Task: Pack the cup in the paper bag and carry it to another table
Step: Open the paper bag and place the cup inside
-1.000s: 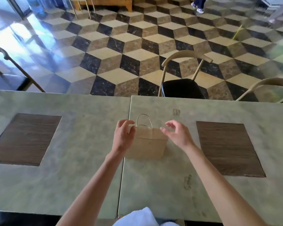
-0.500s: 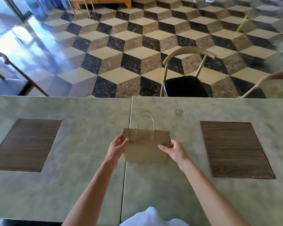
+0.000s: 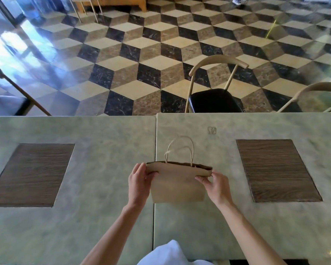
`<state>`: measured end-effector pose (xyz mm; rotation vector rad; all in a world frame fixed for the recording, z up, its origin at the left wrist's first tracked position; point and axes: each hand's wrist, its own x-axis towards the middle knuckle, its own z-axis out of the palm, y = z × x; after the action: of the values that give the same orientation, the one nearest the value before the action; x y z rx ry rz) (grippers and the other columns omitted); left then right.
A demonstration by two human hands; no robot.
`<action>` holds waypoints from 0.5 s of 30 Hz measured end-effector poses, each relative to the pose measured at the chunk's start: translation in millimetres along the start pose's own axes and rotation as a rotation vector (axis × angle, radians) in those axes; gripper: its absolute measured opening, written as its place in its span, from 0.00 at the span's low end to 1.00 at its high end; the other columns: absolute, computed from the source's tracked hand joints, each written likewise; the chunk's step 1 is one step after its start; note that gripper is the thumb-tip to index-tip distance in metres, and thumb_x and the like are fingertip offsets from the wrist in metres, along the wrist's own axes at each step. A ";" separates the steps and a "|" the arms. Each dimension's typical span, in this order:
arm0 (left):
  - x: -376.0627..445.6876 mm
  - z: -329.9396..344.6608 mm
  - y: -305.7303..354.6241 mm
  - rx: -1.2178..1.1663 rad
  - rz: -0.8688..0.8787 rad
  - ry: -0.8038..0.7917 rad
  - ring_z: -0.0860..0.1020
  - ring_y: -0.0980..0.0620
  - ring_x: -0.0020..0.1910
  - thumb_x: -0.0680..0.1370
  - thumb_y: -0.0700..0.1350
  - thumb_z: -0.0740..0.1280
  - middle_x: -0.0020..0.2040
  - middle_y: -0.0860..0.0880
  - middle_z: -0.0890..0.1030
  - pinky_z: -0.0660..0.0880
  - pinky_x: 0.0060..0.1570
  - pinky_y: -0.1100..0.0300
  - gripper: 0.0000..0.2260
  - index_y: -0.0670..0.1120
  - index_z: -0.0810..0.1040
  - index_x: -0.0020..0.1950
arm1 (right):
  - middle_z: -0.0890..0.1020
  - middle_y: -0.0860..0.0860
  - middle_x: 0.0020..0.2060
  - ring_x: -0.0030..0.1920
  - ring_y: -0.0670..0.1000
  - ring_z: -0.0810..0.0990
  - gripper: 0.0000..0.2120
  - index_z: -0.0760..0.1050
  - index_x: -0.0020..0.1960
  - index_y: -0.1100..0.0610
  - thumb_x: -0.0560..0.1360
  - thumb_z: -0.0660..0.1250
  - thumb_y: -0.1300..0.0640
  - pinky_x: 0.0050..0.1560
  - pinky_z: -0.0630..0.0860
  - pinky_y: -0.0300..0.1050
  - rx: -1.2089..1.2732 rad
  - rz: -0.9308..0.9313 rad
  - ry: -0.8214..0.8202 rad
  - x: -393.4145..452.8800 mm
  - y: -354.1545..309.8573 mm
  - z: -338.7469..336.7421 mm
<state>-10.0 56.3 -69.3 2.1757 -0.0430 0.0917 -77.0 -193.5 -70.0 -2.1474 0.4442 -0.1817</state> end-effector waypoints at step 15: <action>-50.7 -21.6 22.0 -0.136 -0.143 -0.190 0.78 0.60 0.46 0.73 0.67 0.60 0.49 0.54 0.79 0.74 0.44 0.59 0.25 0.56 0.71 0.65 | 0.85 0.41 0.34 0.38 0.36 0.81 0.05 0.84 0.43 0.51 0.70 0.78 0.52 0.39 0.72 0.30 -0.116 0.020 0.004 -57.8 20.1 0.6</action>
<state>-63.1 61.3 -43.2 2.0389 -0.0011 -0.1947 -135.2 -181.6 -84.7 -2.2559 0.4894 -0.1519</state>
